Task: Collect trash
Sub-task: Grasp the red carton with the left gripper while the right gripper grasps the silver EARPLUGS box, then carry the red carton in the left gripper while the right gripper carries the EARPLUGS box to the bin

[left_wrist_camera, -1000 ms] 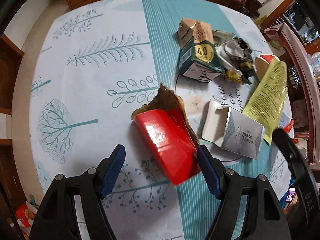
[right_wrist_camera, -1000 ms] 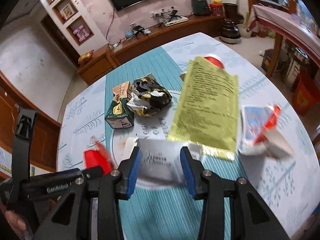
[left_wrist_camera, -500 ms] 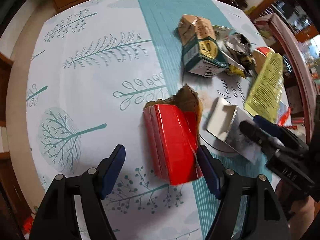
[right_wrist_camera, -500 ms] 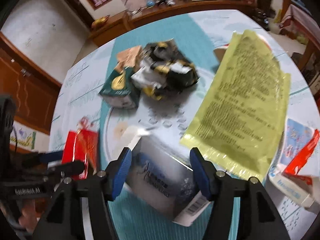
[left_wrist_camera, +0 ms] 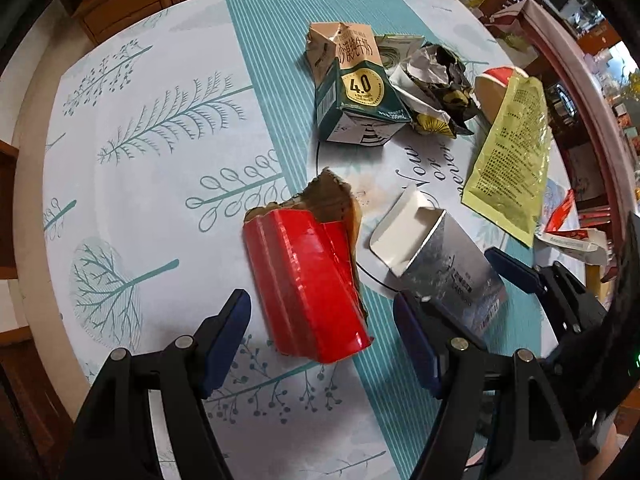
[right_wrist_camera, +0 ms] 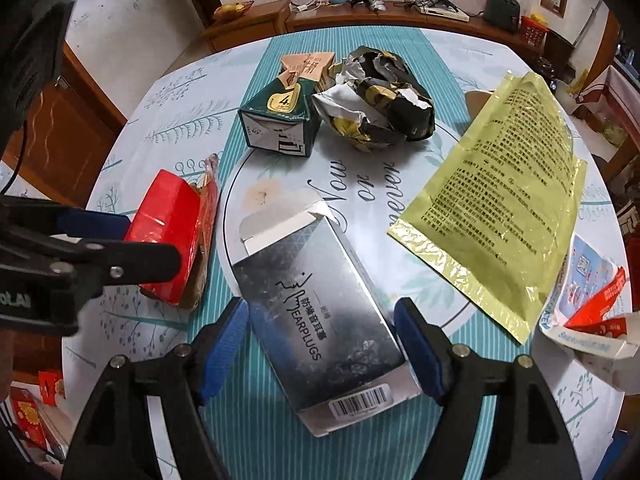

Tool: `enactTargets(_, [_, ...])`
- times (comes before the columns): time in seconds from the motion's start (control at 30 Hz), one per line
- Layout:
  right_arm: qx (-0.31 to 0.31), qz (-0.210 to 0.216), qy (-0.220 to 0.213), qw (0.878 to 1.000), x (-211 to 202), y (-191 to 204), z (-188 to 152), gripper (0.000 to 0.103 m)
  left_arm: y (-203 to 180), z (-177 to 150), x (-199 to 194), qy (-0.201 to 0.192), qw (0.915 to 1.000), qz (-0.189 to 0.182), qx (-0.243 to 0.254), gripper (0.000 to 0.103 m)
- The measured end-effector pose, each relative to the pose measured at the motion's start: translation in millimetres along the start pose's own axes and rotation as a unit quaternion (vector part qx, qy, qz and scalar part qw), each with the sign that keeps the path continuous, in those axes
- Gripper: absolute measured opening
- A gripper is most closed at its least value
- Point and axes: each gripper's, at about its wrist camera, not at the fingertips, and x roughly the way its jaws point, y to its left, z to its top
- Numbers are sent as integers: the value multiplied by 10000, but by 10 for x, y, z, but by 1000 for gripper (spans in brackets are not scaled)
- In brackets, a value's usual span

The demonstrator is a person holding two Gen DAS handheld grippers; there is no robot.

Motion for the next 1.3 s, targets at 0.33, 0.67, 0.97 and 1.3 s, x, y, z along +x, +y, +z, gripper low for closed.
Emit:
enactTargets(0.33, [88,147,52,9998,52,6,65,76,-71,149,279,100,9984,488,-262,72])
enactTargets(0.67, [-48,95,100,9999,122,122,65,77,-66,90,362,-96,9971,680,-325,54])
enactTargets(0.97, [-387,-442,136,9982,191,305,36,72,129,-174,241,-180,9978,564,-300,48])
enactTargets(1.3, [720,-237,-178,9970,-198,69,-229,68,94,-688,-103,-228,9987,451,26,47])
